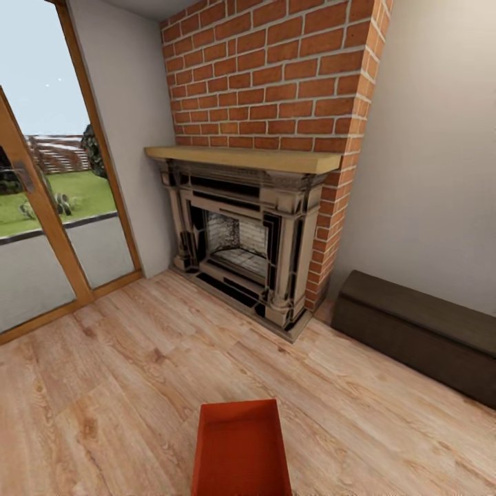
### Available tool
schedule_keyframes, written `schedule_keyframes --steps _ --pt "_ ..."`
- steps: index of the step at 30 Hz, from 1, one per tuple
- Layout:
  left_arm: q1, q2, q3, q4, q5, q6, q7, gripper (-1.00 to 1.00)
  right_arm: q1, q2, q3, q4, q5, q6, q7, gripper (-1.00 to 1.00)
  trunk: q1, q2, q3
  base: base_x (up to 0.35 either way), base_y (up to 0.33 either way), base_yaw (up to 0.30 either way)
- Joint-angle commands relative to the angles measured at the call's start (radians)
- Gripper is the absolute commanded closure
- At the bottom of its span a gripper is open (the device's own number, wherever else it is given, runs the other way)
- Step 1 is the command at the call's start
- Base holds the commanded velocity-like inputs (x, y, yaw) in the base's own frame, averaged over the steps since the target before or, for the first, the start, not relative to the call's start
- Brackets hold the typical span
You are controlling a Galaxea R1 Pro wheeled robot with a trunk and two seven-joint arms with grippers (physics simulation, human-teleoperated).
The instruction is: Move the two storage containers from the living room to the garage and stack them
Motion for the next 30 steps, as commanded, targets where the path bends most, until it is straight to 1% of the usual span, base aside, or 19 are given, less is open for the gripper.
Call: schedule_keyframes --steps 1,8,17,30 --pt "-0.001 0.0 -0.009 0.0 0.007 -0.003 0.002 -1.0 -0.001 0.0 0.009 0.003 -0.009 -0.006 0.0 -1.0 0.0 -0.001 -0.003 0.0 0.0 -0.024" --pt "-0.001 0.001 -0.009 0.0 0.007 -0.003 0.002 -1.0 -0.001 -0.003 0.014 0.003 -0.008 0.0 0.001 -1.0 0.0 -0.001 -0.013 0.0 0.0 -0.007" --pt "-0.001 0.0 -0.009 0.0 0.007 -0.003 0.002 -1.0 -0.001 -0.004 0.004 0.003 -0.019 0.002 0.0 -1.0 0.0 -0.001 -0.016 0.0 0.0 0.0" --pt "-0.001 0.0 -0.009 0.0 0.007 -0.003 0.002 -1.0 -0.001 -0.007 0.004 0.003 -0.021 0.001 0.01 -1.0 0.0 -0.001 -0.027 0.0 0.0 0.0"
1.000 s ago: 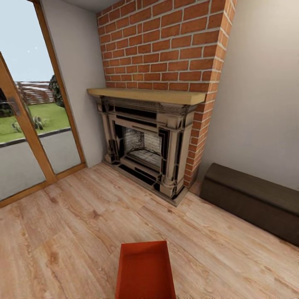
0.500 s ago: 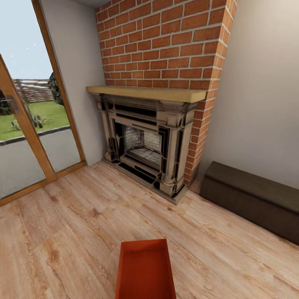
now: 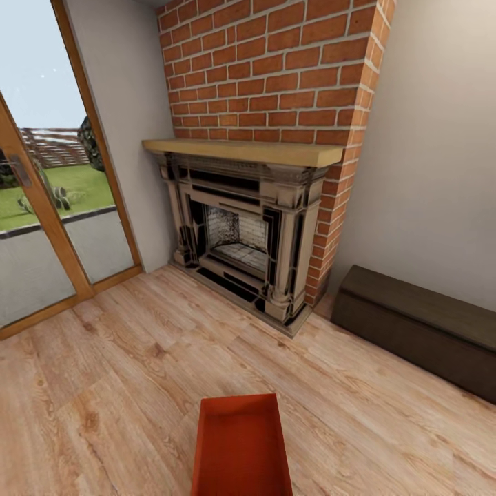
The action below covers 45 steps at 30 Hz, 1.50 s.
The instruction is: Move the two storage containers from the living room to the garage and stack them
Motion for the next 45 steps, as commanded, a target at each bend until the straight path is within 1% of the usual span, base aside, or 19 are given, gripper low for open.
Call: schedule_keyframes --steps 1,5,17,24,45 --pt "-0.001 0.0 -0.009 0.0 0.007 -0.003 0.002 -1.0 -0.001 0.001 0.007 0.003 -0.01 -0.006 -0.002 -1.0 0.0 -0.001 -0.001 0.0 0.0 0.0" --pt "-0.001 0.0 -0.009 0.0 0.007 -0.003 0.002 -1.0 -0.001 0.003 0.005 0.003 -0.01 -0.005 -0.007 -1.0 0.0 -0.001 -0.001 0.0 0.0 0.05" --pt "-0.001 -0.001 -0.009 0.0 0.007 -0.003 0.002 -1.0 -0.001 0.001 0.005 0.003 -0.01 -0.005 -0.006 -1.0 0.0 -0.001 -0.01 0.0 0.0 0.179" --pt "-0.001 0.0 -0.009 0.0 0.007 -0.003 0.002 -1.0 -0.001 0.002 0.006 0.003 -0.009 -0.009 -0.009 -1.0 0.0 -0.001 -0.014 0.0 0.0 0.01" --pt "-0.001 0.0 -0.009 0.0 0.007 -0.003 0.002 -1.0 -0.001 0.001 0.007 0.003 -0.009 -0.013 -0.009 -1.0 0.0 -0.001 -0.047 0.0 0.0 0.0"
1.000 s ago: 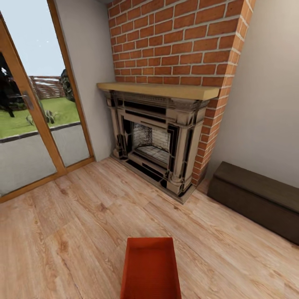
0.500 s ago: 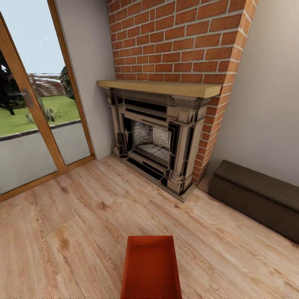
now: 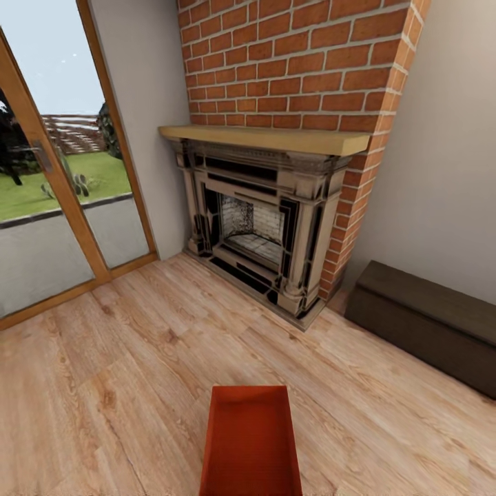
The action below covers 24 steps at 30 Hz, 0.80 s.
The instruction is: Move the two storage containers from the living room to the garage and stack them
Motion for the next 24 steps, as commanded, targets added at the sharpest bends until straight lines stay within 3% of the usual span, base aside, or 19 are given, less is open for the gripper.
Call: schedule_keyframes --steps 1,24 --pt "0.0 0.0 -0.009 0.0 0.007 -0.003 0.002 -1.0 -0.001 0.0 0.009 0.003 -0.009 -0.006 -0.001 -1.0 0.0 -0.001 -0.003 0.0 0.0 0.0" --pt "0.0 0.0 -0.009 0.0 0.007 -0.003 0.002 -1.0 -0.001 0.008 0.021 0.003 -0.002 0.003 -0.004 -1.0 0.0 -0.001 -0.04 0.0 0.0 0.0"
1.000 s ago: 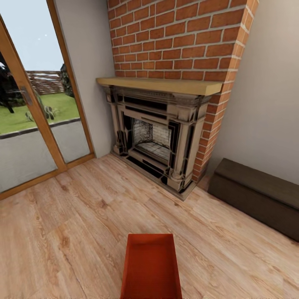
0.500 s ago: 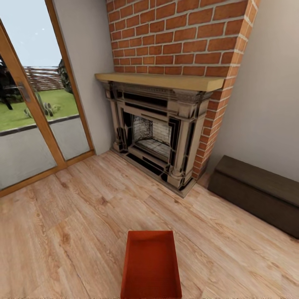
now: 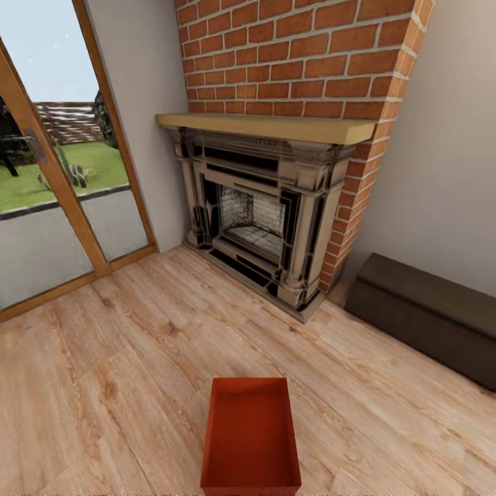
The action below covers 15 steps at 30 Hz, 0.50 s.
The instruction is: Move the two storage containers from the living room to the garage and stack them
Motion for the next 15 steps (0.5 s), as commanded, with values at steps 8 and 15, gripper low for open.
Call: schedule_keyframes --steps 8,15 --pt "0.0 -0.001 -0.009 0.0 0.007 -0.003 0.002 -1.0 -0.001 0.002 0.008 0.003 -0.005 -0.008 0.001 -1.0 0.0 -0.001 -0.014 0.0 0.0 0.0" --pt "0.0 0.0 -0.009 0.0 0.007 -0.003 0.002 -1.0 -0.001 0.0 0.006 0.003 -0.003 -0.01 0.002 -1.0 0.0 -0.001 -0.025 0.0 0.0 0.0"
